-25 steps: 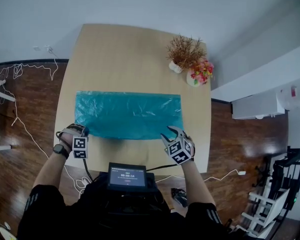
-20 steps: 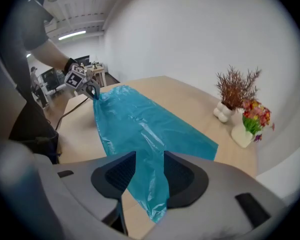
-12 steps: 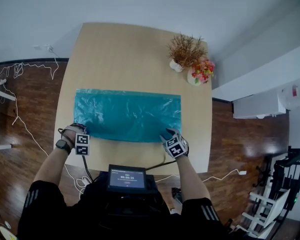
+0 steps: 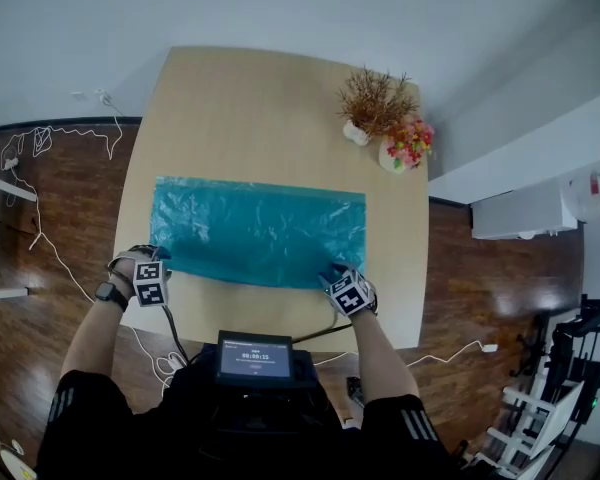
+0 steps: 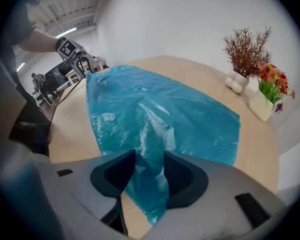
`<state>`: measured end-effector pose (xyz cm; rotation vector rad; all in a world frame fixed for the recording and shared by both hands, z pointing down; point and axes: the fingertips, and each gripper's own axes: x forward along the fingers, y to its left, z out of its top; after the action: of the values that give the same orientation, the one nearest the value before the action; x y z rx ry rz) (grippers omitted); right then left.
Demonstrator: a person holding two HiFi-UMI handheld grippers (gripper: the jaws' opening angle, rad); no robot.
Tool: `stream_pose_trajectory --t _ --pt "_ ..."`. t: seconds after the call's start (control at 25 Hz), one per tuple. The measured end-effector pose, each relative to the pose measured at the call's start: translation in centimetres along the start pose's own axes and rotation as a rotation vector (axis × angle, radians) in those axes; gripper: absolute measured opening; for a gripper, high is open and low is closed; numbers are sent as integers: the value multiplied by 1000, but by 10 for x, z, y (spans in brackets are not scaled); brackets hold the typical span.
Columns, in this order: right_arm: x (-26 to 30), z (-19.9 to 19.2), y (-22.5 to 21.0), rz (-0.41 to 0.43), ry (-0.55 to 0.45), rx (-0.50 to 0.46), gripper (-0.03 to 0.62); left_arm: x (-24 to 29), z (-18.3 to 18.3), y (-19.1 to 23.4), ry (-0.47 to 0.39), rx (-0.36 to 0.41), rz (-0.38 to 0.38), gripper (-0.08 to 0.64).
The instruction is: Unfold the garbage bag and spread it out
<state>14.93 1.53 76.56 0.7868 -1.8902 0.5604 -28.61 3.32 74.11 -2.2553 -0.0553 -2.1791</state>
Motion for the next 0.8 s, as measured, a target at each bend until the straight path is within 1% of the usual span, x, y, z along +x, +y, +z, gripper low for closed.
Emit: stream_pose_trajectory --t 0.08,0.24,0.32,0.44,0.52,0.6,0.68,0.8 --pt "0 0 0 1 -3 -1 215 -13 -9 10 -29 -76 20 163" --pt "-1 0 0 0 -8 -2 215 -49 -14 56 -107 -254 138 163" --pt "0 0 1 1 -10 -4 215 -57 -13 82 -136 -344 175 163" --pt "-1 0 1 0 -10 -5 215 -50 -7 124 -185 -481 191 161" --pt "0 1 0 0 -12 -7 215 -33 -4 153 -208 -569 184 163" --pt "-1 0 0 1 -7 -7 215 -14 0 178 -212 -632 174 163" --pt "-1 0 0 1 -2 -10 215 1 2 200 -204 -673 177 163" --pt "-2 0 0 1 -5 -5 215 -2 -8 228 -165 -751 233 161"
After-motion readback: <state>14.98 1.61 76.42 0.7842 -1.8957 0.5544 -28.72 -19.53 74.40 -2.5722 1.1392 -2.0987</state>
